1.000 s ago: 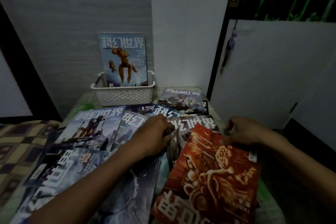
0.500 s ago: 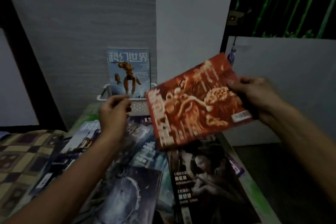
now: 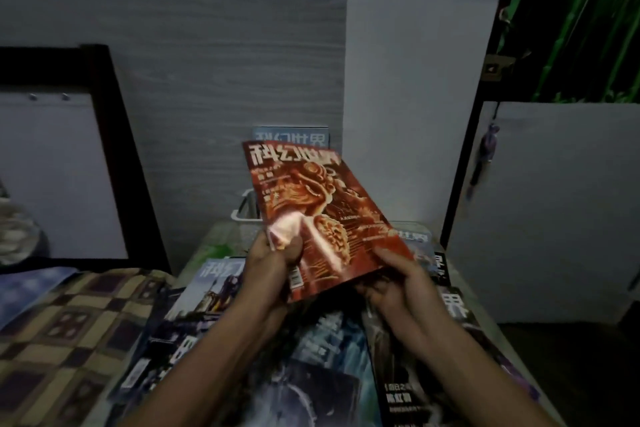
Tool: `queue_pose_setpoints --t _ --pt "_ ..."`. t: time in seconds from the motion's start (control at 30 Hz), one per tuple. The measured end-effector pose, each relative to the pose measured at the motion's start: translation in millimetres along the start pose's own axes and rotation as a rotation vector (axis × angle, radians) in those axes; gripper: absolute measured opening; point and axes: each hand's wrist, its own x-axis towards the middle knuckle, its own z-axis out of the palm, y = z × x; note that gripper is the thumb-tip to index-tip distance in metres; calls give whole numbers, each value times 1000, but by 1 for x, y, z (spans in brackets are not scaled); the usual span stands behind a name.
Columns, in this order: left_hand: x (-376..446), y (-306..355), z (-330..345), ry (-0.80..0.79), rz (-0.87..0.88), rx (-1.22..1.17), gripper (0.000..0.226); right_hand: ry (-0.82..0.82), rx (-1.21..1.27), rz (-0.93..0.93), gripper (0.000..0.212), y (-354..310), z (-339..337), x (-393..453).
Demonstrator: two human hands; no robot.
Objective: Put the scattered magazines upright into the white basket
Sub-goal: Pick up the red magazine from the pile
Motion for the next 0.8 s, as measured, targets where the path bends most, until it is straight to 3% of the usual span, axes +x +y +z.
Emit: queue_pose_setpoints --t 0.1,0.23,0.33,0.43,0.57,0.67,0.8 --pt "22 19 -33 -57 84 43 35 -51 7 40 36 -23 8 33" --pt "71 49 -67 -116 121 328 42 -122 -521 -25 18 -34 41 86" --pt "121 68 -67 -3 191 564 14 -59 -772 -273 20 -43 68 135" --pt "176 87 -55 79 377 769 27 -4 -823 -422 25 -51 89 188" --pt "242 88 -49 221 560 923 15 94 -899 -511 25 -44 100 259" --pt "268 64 -56 270 565 983 18 159 -1003 -460 22 -24 90 290" --pt "284 34 -76 279 429 1028 15 289 -1095 -396 10 1 68 310"
